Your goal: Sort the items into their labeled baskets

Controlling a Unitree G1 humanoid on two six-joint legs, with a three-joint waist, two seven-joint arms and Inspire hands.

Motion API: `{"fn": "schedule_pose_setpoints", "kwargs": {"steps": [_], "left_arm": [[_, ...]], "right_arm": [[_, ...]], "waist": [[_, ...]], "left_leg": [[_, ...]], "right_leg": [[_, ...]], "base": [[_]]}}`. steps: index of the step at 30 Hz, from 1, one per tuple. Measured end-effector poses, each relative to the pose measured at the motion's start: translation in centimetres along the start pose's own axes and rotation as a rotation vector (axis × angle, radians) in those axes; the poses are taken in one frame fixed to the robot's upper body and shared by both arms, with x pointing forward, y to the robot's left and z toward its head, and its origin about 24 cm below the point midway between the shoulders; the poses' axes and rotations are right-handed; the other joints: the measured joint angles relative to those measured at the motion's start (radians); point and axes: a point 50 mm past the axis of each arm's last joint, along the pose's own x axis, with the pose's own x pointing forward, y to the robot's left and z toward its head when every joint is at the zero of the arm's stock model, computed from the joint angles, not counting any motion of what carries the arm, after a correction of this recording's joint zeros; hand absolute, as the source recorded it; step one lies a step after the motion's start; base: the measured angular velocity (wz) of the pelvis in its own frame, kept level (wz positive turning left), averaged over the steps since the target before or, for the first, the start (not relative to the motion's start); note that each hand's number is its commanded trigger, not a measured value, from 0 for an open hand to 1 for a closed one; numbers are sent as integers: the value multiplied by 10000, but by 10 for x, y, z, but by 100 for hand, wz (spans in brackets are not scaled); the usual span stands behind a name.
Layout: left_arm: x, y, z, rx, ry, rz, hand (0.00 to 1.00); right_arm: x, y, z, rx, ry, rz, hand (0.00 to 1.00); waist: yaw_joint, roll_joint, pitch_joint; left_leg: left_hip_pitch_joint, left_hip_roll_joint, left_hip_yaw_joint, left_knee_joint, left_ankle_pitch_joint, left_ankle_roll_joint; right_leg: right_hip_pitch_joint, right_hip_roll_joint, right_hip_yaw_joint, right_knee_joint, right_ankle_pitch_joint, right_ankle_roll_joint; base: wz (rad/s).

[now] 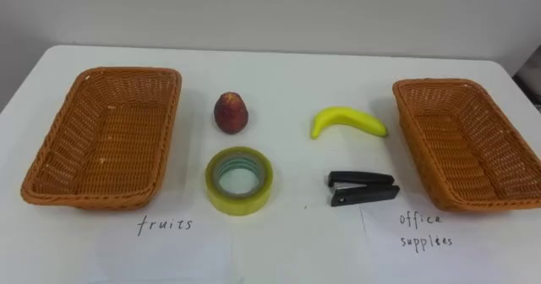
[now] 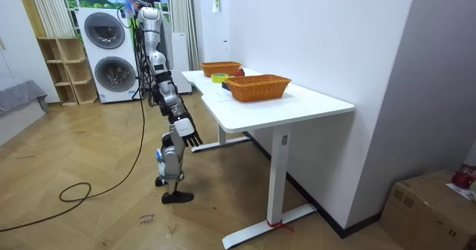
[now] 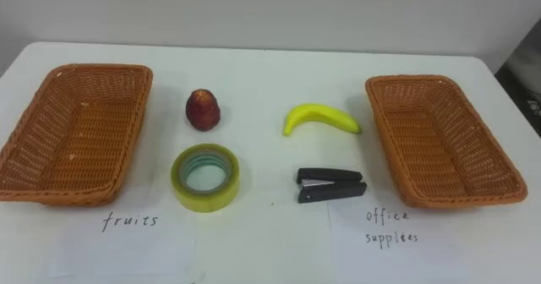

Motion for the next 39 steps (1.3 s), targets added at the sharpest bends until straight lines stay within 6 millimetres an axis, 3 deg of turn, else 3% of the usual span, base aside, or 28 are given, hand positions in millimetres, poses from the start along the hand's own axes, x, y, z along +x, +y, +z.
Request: {"fn": "schedule_pose_setpoints", "kwargs": {"steps": [17,26,35,39], "left_arm": [[0,-1,-2,121,71,5,0],[-3,0,-11,339,271,14,0],[-7,6,-30,1045,1076,360,0],[-7,12,-36,876,1523,641,0]], "right_arm": [[0,-1,-3,392,186,-120,0],[-2,-7,-10,1025,329,-456,0],[-9,-21,-34,3472,908,-1601,0],[-15,-33,-47,5134,1155,-2516,0]], "waist": [[2,30,7],[-23,148,2],[-69,148,1],[-401,115,17]], "left_leg": [[4,14,-51,-57,-1,0],[34,4,-46,-72,-1,0],[196,26,56,-147,-6,0],[237,24,65,-127,-12,8]], "right_leg": [[4,10,-33,6,4,-4],[17,19,-11,17,5,-6],[115,49,80,14,4,-6],[164,33,76,7,3,-4]], "base": [[0],[0],[-1],[0]]}}
